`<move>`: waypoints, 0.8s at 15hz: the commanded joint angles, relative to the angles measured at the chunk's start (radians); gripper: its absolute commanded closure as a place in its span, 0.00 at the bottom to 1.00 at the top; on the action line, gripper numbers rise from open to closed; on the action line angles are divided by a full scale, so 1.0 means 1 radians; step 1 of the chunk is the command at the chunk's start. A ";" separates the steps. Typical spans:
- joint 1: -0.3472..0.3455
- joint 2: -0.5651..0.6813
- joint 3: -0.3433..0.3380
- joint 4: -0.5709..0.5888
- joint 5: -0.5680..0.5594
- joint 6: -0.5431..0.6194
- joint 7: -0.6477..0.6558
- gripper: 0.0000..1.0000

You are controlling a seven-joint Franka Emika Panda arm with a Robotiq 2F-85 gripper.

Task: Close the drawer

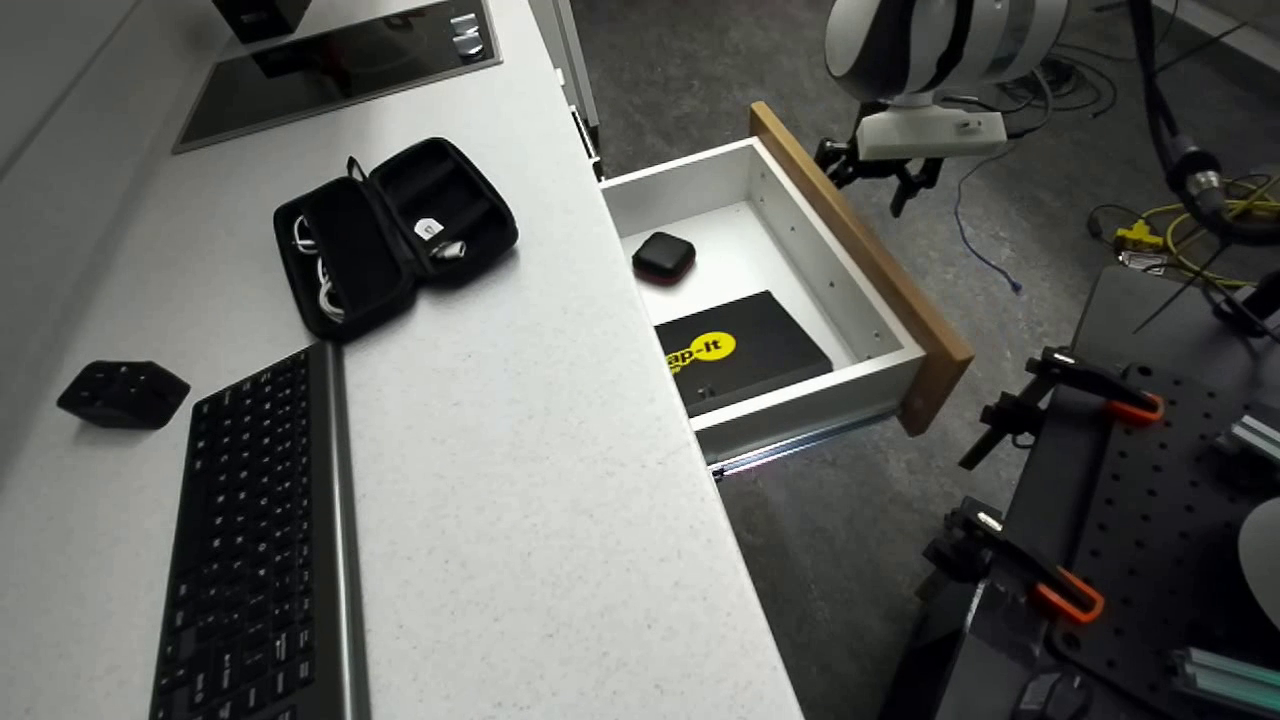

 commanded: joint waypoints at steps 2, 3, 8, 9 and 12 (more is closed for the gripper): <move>0.001 0.032 0.104 0.107 0.086 -0.128 -0.113 0.00; 0.020 0.041 0.114 0.128 0.086 -0.152 -0.114 0.00; 0.139 0.146 0.118 0.273 0.052 -0.231 -0.069 0.00; 0.157 0.166 0.118 0.304 0.049 -0.245 -0.065 0.00; 0.191 0.240 0.132 0.421 0.053 -0.320 -0.065 0.00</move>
